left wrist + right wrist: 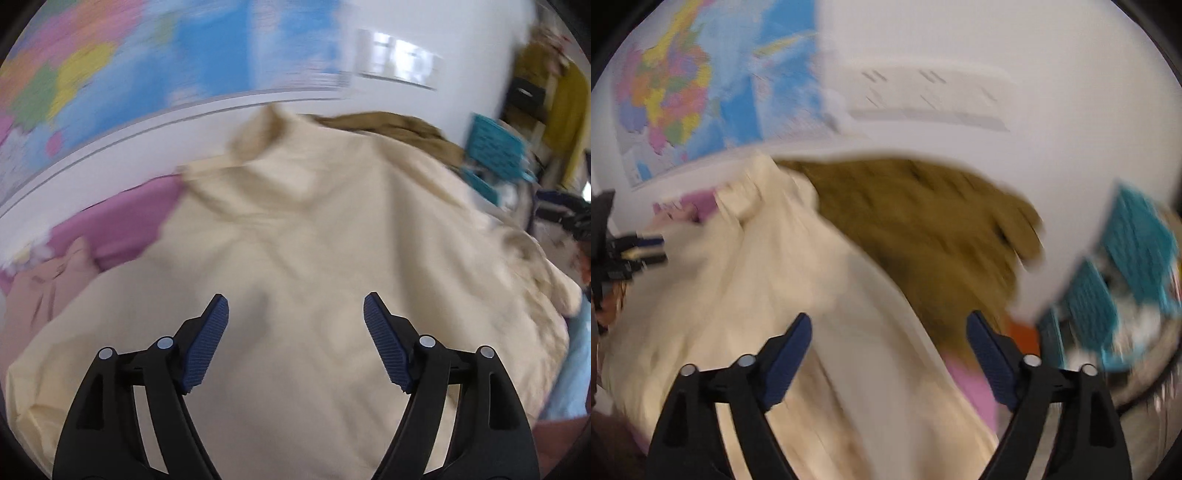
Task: Fold large clothes
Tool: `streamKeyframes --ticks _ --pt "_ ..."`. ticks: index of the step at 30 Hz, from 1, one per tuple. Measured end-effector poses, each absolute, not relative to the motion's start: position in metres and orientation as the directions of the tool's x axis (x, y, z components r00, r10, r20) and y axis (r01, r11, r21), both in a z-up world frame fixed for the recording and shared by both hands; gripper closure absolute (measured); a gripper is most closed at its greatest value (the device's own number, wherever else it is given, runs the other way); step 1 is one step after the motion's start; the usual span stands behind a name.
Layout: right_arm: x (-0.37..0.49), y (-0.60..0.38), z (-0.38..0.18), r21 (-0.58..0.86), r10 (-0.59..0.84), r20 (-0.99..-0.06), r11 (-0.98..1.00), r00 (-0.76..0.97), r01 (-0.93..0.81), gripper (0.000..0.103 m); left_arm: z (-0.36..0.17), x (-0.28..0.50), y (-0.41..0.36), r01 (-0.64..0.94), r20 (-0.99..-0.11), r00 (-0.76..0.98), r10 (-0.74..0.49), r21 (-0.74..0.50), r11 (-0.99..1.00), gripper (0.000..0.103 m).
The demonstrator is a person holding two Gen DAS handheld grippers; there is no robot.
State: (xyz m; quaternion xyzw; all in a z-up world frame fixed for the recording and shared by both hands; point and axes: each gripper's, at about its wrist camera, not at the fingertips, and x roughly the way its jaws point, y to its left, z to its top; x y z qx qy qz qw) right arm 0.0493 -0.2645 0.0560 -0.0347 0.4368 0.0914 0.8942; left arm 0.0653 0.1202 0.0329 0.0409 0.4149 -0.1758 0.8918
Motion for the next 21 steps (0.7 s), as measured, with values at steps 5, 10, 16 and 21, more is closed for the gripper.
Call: streamKeyframes --ticks 5,10,16,21 --pt "-0.023 -0.346 0.016 0.117 0.109 -0.851 0.993 0.514 -0.017 0.016 0.029 0.046 0.069 0.473 -0.759 0.525 -0.384 -0.114 0.874 0.027" --pt "-0.055 -0.391 -0.025 0.153 0.096 -0.889 0.984 0.447 0.093 0.007 0.013 0.042 0.03 0.523 -0.774 0.47 -0.424 -0.142 0.84 0.027" --pt "-0.055 -0.392 -0.024 0.31 0.266 -0.813 0.951 0.517 -0.002 0.092 -0.004 0.045 0.005 0.526 -0.805 0.429 -0.409 -0.146 0.838 0.027" --pt "-0.047 -0.406 0.039 0.251 0.164 -0.747 0.967 0.645 0.045 0.096 -0.009 0.05 -0.002 0.528 -0.817 0.403 -0.413 -0.161 0.834 0.027"
